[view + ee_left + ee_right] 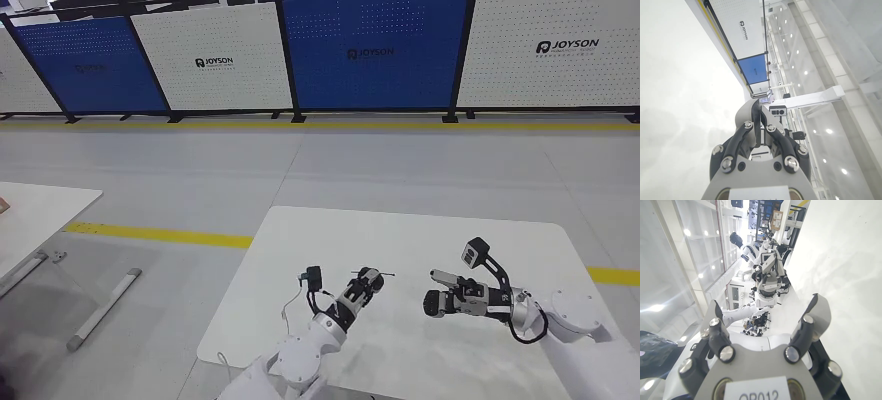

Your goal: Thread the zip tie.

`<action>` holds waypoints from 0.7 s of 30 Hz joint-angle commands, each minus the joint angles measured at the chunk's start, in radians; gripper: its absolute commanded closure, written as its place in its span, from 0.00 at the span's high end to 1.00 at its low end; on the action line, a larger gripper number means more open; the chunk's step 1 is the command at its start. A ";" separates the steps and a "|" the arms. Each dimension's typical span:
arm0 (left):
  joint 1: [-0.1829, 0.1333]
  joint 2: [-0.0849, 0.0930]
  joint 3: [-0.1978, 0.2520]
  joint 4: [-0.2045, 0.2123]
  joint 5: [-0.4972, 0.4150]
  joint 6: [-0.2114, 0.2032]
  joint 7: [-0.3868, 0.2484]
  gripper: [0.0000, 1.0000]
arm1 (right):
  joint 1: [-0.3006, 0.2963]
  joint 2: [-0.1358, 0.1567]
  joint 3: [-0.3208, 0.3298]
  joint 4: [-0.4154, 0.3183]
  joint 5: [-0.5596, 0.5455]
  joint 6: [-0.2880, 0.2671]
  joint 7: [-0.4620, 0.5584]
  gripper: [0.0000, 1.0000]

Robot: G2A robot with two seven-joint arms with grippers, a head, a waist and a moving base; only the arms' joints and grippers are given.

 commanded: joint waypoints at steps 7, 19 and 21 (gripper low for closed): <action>0.066 0.016 -0.095 -0.196 -0.011 0.010 -0.043 0.00 | 0.000 0.000 0.000 0.000 0.000 0.000 0.000 1.00; 0.132 0.024 -0.137 -0.368 0.066 0.025 -0.057 0.00 | 0.000 0.000 0.000 0.000 0.000 0.000 0.000 1.00; 0.121 0.021 -0.124 -0.345 0.075 0.044 -0.054 0.00 | 0.000 0.000 0.000 0.000 0.000 0.000 0.000 1.00</action>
